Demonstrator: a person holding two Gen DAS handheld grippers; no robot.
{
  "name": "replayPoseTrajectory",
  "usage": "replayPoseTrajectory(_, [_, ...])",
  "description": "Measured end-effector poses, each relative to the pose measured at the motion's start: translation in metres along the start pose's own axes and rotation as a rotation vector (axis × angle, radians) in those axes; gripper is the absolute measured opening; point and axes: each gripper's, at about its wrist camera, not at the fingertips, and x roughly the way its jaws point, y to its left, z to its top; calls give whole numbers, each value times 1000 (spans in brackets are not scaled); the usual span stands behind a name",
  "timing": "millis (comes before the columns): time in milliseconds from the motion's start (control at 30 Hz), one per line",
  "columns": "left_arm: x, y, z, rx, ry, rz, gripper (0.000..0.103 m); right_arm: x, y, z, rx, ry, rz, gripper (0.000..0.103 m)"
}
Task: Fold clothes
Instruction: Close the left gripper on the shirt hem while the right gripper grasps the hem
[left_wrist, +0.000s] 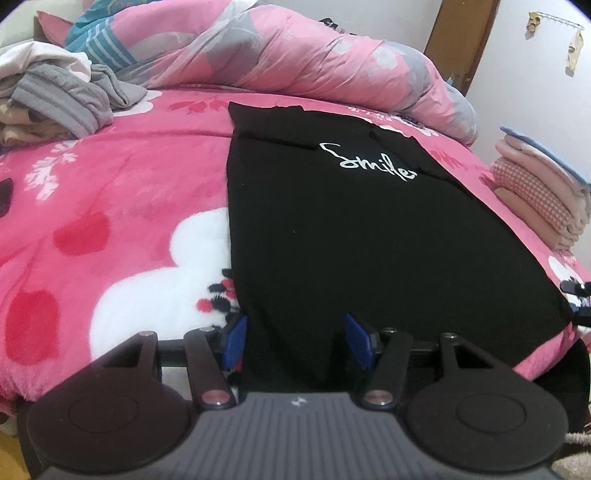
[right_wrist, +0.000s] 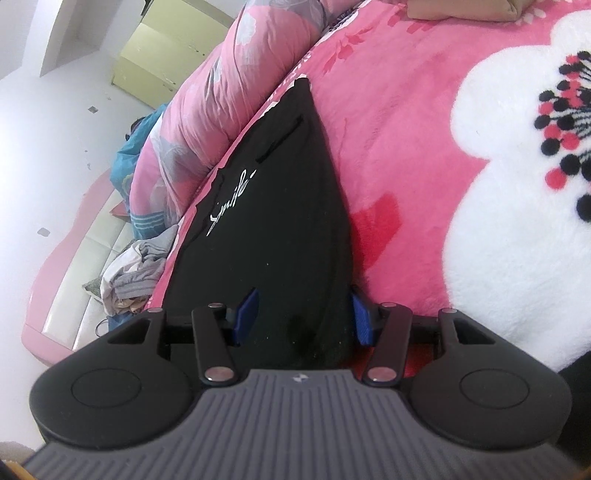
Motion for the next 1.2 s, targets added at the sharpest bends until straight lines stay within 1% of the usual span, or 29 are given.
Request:
replayPoseTrajectory(167, [0,6,0,-43,7,-19,57,0,-2,0,6,-4,10,51])
replayPoseTrajectory(333, [-13,10,-14,-69,23,-40,57,0,-3,0,2,-6,14,51])
replayPoseTrajectory(467, [-21,12,-26,-110,7,-54,57,0,-4,0,4,-9,24,51])
replayPoseTrajectory(567, [-23,12,-30,-129,-3,-70,51,-1,-3,1,4,-7,32,51])
replayPoseTrajectory(633, [-24,13,-32,-131,-5,-82,43,-4,-3,1,5,-4,32,48])
replayPoseTrajectory(667, [-24,14,-33,-131,-4,-88,41,-5,-3,0,5,-2,31,44])
replayPoseTrajectory(733, [-24,16,-35,-135,3,-96,31,-8,-6,-1,16,-2,28,37])
replayPoseTrajectory(800, [-23,18,-36,-142,6,-97,26,-10,-9,-2,30,-4,31,30])
replayPoseTrajectory(867, [-21,20,-36,-148,11,-93,24,-12,-11,-3,34,-5,28,26])
replayPoseTrajectory(933, [-19,18,-36,-139,17,-81,23,-12,-12,-4,38,-4,27,25])
replayPoseTrajectory(1033, [-16,10,-35,-94,16,-49,23,-10,-12,-5,34,-4,19,23])
replayPoseTrajectory(1100, [-17,4,-35,-72,8,-27,21,-10,-10,-6,28,-7,3,5])
replayPoseTrajectory(1133, [-19,3,-34,-65,0,-18,15,-11,-10,-7,30,-13,2,5])
replayPoseTrajectory(1200, [-22,1,-33,-62,-20,-6,9,-16,-7,-8,29,-37,18,4])
